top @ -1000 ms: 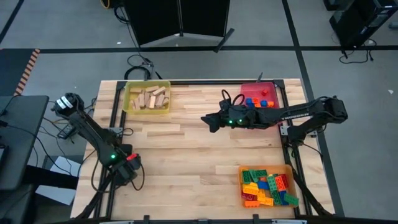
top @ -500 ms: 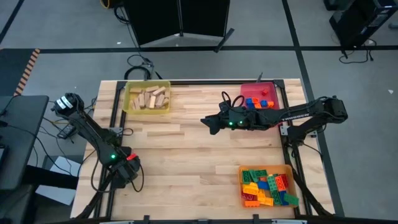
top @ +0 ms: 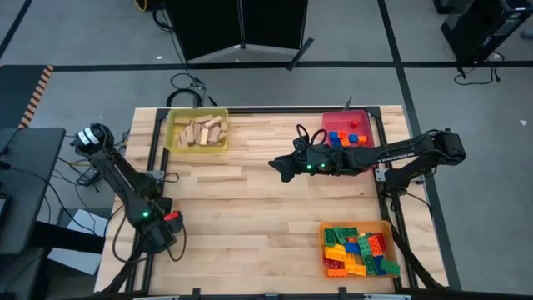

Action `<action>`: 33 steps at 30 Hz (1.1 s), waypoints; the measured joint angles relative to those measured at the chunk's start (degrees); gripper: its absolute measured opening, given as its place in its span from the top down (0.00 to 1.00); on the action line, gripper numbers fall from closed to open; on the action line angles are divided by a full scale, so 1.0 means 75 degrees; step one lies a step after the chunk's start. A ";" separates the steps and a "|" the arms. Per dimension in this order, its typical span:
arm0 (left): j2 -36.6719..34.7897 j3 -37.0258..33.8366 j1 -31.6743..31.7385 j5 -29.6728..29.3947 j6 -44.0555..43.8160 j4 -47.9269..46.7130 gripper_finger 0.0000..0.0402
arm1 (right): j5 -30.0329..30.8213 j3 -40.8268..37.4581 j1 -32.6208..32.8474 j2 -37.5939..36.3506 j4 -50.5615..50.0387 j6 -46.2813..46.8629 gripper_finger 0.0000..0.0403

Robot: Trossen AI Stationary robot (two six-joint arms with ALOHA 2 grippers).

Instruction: Sort blocks by size

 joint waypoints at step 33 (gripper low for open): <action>0.0005 -0.0838 -0.0423 0.0269 -0.1006 0.1092 0.43 | 0.0001 0.0002 0.0000 0.0003 0.0006 0.0026 0.44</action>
